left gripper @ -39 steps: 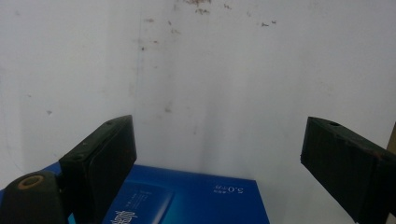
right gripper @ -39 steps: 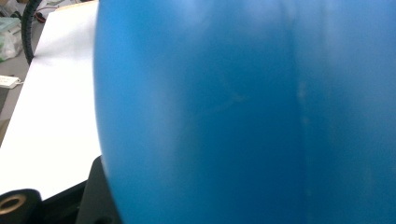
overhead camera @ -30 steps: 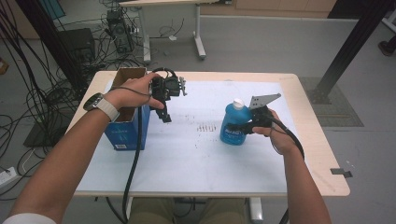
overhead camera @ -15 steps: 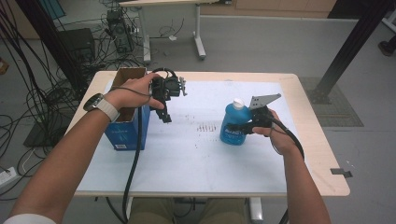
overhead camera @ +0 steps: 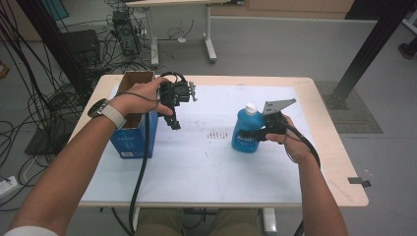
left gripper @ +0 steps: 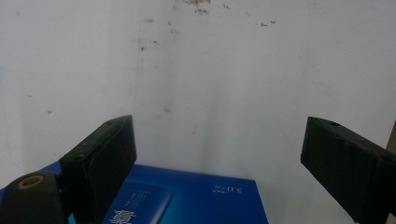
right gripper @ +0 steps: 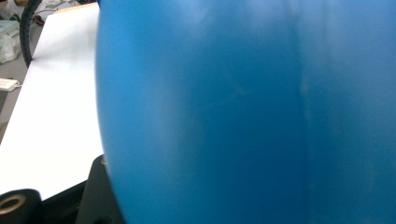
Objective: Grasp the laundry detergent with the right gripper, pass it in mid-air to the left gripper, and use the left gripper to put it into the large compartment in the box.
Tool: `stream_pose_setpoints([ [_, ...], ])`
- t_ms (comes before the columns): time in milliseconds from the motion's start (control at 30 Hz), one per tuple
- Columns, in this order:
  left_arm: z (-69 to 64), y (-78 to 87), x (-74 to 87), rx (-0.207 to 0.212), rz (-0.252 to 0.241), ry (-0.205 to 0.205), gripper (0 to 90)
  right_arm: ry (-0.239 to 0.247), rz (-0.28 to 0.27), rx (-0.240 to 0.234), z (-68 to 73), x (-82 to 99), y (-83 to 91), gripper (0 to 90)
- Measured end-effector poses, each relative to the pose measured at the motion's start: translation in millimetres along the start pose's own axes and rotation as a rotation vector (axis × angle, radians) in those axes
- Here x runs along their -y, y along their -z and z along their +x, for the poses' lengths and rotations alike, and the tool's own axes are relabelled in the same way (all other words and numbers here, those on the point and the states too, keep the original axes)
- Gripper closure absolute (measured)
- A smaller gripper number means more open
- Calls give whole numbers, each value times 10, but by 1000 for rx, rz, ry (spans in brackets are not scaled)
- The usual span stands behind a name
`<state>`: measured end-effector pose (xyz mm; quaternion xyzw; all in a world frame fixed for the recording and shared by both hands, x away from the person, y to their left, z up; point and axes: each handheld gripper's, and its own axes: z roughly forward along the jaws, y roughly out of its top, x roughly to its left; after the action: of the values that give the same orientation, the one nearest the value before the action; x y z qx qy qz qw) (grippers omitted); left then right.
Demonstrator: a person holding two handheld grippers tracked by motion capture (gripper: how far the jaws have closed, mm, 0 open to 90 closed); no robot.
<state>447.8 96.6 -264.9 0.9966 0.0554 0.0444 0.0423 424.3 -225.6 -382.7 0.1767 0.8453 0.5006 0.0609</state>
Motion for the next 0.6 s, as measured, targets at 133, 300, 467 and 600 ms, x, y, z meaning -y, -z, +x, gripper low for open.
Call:
stream_pose_setpoints([
  [133,-1,0,5,0,-1,1,107,1,0,-1,-1,2,1,418],
  [300,-4,1,3,0,-3,0,107,0,-1,0,-1,1,0,418],
  [467,0,-2,5,0,-3,1,107,-2,-3,1,-3,2,-1,418],
  [600,1,-2,5,1,-6,0,106,-2,-5,1,-7,2,-3,418],
])
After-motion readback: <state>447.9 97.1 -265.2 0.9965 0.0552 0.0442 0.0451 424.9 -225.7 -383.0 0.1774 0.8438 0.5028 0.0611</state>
